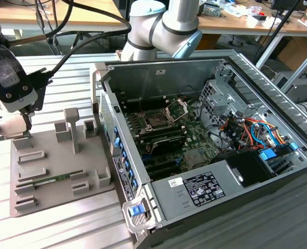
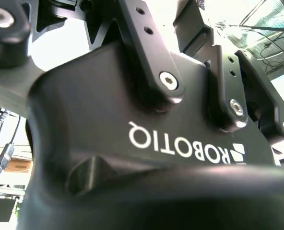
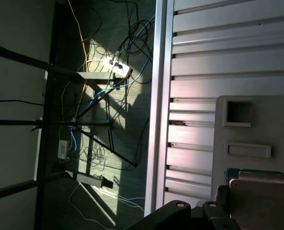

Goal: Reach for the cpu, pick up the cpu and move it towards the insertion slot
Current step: 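Pick up the cpu and move it towards the insertion slot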

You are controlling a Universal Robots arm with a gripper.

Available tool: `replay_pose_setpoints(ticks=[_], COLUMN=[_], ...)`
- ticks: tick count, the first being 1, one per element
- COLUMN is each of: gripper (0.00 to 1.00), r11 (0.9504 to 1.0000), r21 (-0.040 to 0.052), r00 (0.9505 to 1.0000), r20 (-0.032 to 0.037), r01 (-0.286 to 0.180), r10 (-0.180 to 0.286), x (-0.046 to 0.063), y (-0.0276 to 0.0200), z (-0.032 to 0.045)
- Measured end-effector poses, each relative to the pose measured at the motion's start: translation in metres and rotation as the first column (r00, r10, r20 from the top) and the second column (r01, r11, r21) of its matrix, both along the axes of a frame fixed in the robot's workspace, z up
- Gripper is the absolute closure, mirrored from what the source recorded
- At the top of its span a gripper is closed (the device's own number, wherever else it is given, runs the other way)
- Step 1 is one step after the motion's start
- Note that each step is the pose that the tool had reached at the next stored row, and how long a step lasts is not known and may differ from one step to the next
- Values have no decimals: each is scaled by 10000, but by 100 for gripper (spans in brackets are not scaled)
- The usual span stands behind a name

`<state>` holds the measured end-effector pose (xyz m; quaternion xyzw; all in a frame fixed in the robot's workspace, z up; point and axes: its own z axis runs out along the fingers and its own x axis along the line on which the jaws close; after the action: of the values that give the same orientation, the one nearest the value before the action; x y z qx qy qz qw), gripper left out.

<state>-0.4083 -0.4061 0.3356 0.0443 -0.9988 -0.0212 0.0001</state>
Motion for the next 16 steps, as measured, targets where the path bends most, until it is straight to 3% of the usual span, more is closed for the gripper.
replay_pose_setpoints(ticks=[16], gripper=[45], r11=[10000], r21=[0], r00=[10000], r20=[0], r01=[0], r10=[0], x=[0], y=[0], z=[133])
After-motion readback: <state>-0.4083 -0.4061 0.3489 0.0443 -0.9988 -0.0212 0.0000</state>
